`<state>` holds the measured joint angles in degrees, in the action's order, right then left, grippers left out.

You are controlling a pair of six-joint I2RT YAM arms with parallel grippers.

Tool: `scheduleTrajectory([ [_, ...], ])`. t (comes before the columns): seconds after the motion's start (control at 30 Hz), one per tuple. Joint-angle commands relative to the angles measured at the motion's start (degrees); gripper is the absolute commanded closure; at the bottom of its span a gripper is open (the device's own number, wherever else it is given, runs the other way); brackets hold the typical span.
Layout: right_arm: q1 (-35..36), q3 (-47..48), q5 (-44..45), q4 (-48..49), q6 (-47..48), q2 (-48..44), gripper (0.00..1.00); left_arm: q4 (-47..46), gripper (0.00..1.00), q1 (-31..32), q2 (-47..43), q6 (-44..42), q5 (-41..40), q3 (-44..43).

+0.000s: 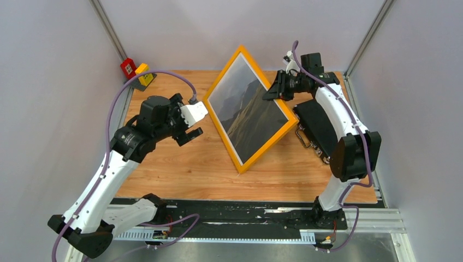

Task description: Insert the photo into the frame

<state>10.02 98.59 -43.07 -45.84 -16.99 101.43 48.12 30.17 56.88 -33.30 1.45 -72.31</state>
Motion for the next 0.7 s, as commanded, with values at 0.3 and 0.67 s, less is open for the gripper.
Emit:
scheduleTrajectory([
  [0.3, -0.5, -6.3, -7.3, 14.5, -6.1, -8.5, 1.00, -3.2, 0.00, -0.3, -0.5, 1.7, 0.7, 2.3],
  [0.67, -0.5, -11.7, -4.7, 17.5, -6.9, -12.9, 1.00, -4.9, 0.00, -0.4, -0.1, 4.5, 2.6, 4.8],
])
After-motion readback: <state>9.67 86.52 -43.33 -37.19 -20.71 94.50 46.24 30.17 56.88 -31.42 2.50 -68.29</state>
